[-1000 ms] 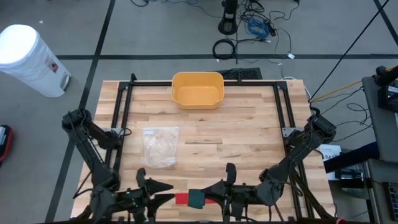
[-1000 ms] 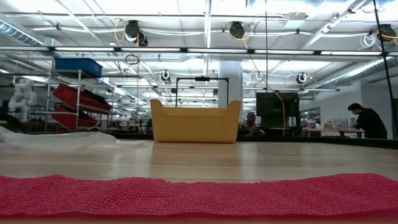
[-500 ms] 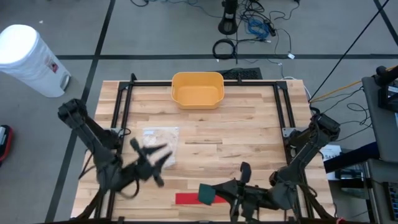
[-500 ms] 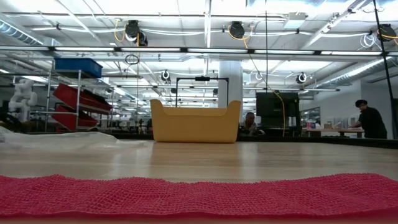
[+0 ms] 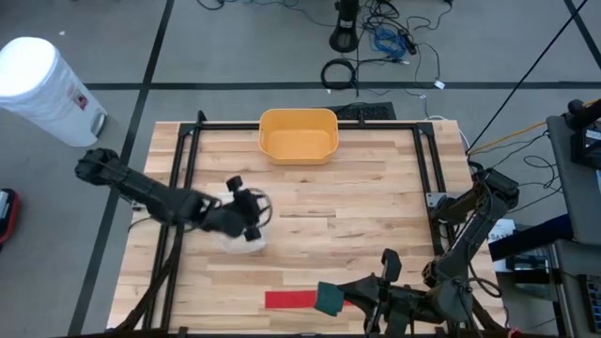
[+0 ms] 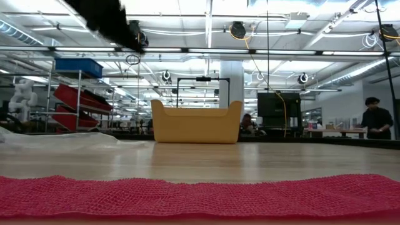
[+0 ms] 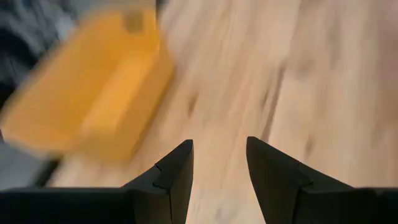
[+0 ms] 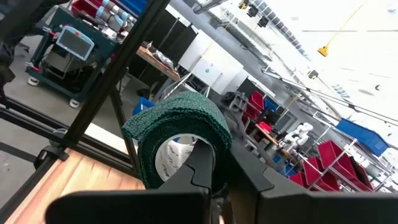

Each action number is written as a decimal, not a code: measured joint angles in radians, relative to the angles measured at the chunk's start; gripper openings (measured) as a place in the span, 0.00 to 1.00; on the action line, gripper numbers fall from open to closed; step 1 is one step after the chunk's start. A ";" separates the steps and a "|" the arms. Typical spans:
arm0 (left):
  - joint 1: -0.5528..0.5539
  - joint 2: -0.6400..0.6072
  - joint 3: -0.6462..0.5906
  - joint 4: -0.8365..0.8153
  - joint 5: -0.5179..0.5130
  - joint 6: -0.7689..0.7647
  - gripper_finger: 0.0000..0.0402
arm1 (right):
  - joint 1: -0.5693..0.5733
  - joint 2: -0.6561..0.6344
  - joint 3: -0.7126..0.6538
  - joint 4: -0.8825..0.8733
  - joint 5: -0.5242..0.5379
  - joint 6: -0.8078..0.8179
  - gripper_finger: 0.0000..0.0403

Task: Roll bandage
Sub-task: Roll the green bandage

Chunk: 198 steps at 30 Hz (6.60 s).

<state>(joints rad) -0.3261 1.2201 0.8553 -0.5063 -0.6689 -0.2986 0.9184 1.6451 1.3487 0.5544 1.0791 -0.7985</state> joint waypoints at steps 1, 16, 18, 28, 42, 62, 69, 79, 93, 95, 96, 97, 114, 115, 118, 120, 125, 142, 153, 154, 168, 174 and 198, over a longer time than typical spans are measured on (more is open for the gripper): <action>0.037 0.000 -0.001 -0.068 0.039 -0.027 0.38 | 0.000 0.000 0.000 -0.002 0.000 0.000 0.05; 0.415 0.002 -0.204 -0.093 0.486 0.148 0.38 | -0.010 0.000 0.000 -0.015 0.003 -0.014 0.05; 0.417 0.002 -0.246 -0.044 0.494 0.151 0.38 | -0.010 0.000 0.000 -0.014 0.003 -0.016 0.05; 0.418 0.002 -0.380 0.113 0.377 0.181 0.38 | -0.010 0.000 0.000 -0.014 0.003 -0.005 0.05; 0.410 0.001 -0.452 0.192 0.458 0.152 0.40 | -0.010 -0.001 0.000 -0.022 -0.001 0.001 0.05; 0.171 0.003 -0.437 0.392 0.473 0.202 0.41 | -0.010 -0.002 0.000 -0.026 -0.001 0.009 0.05; 0.213 0.017 -0.435 0.391 0.432 0.198 0.41 | -0.010 -0.002 0.000 -0.026 -0.001 0.010 0.05; 0.249 0.126 -0.429 0.412 0.585 0.199 0.41 | -0.014 -0.002 0.000 -0.029 -0.003 0.022 0.05; 0.149 0.171 -0.407 0.618 0.714 0.158 0.41 | -0.023 -0.002 0.000 -0.054 -0.002 0.027 0.05; 0.132 0.171 -0.401 0.613 0.662 0.140 0.41 | -0.026 -0.002 0.000 -0.060 -0.002 0.033 0.05; 0.124 0.171 -0.400 0.614 0.633 0.126 0.41 | -0.028 -0.002 0.000 -0.065 -0.002 0.043 0.05; 0.118 0.171 -0.399 0.614 0.610 0.109 0.41 | -0.029 -0.002 0.000 -0.068 -0.002 0.050 0.05; -0.065 0.169 -0.396 0.489 0.615 -0.167 0.41 | -0.030 -0.002 0.000 -0.075 -0.001 0.051 0.05; -0.080 0.169 -0.393 0.489 0.614 -0.164 0.41 | -0.030 -0.002 0.000 -0.075 -0.001 0.051 0.05; -0.118 0.169 -0.365 0.474 0.590 -0.188 0.41 | -0.030 -0.002 0.000 -0.075 -0.001 0.051 0.05; -0.135 0.169 -0.333 0.427 0.578 -0.228 0.41 | -0.029 -0.002 0.000 -0.075 -0.001 0.047 0.05; -0.187 0.169 -0.242 0.247 0.515 -0.298 0.41 | -0.030 -0.002 0.000 -0.074 -0.002 0.038 0.05; -0.312 0.167 -0.282 -0.111 0.364 -0.893 0.41 | -0.030 -0.002 0.000 -0.078 -0.001 0.045 0.05; -0.277 0.170 -0.302 0.173 0.205 -0.412 0.41 | -0.030 -0.002 0.000 -0.078 -0.002 0.049 0.05; -0.274 0.170 -0.299 0.204 0.205 -0.370 0.41 | -0.030 -0.002 0.000 -0.078 -0.001 0.050 0.05; -0.275 0.170 -0.231 0.240 0.167 -0.296 0.41 | -0.047 -0.002 0.000 -0.228 0.000 0.190 0.05; -0.289 0.170 -0.231 0.288 0.168 -0.289 0.41 | -0.098 -0.001 0.000 -0.545 -0.008 0.557 0.05; -0.305 0.169 -0.230 0.440 0.167 -0.211 0.41 | -0.403 0.153 -0.233 -0.963 -0.087 1.212 0.05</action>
<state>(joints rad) -0.6308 1.3895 0.6250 -0.0665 -0.5022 -0.5098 0.5153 1.7977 1.1155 -0.4087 0.9916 0.4135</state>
